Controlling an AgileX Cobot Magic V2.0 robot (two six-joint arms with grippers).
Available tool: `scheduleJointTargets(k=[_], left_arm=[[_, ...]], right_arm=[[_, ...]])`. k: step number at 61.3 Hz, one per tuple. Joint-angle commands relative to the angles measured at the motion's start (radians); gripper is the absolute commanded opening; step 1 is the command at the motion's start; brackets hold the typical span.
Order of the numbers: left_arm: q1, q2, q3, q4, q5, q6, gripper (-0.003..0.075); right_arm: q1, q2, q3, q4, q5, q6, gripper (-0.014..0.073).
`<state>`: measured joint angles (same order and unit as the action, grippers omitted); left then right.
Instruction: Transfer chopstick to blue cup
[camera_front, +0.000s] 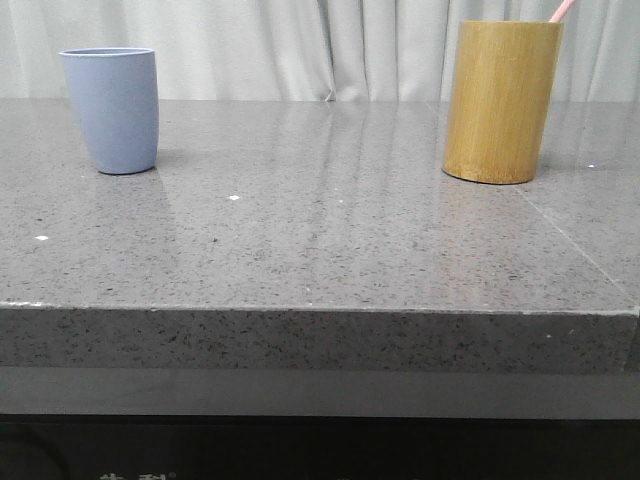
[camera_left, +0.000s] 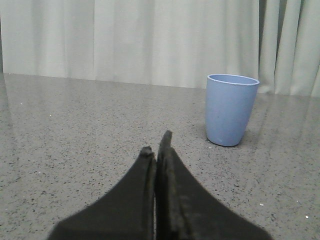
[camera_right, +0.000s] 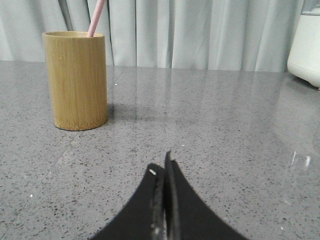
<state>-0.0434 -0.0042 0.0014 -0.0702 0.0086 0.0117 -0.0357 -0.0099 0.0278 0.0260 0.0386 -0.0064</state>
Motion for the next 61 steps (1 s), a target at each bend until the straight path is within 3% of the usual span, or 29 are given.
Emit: scheduleJointTargets(k=[1,45,55,61], left_arm=[[0.003,-0.023,0.008,-0.009,-0.082,-0.004,-0.0019],[0.003,-0.023,0.008,-0.009,-0.121,-0.004,-0.0019],[0.003,-0.023,-0.054,-0.009,-0.115,-0.004,-0.0019],[0.003,-0.019,-0.153,-0.009,-0.042,-0.004,-0.0019]], right_arm=[[-0.002,-0.022,-0.005,0.000,-0.077,-0.003,-0.0068],[-0.002,-0.022,-0.007,0.024,-0.087,0.006,-0.0068],[-0.002,-0.022,-0.062,0.092,-0.044,0.006,-0.0068],[-0.002,-0.022,-0.147,0.093,0.029,0.006,-0.0068]])
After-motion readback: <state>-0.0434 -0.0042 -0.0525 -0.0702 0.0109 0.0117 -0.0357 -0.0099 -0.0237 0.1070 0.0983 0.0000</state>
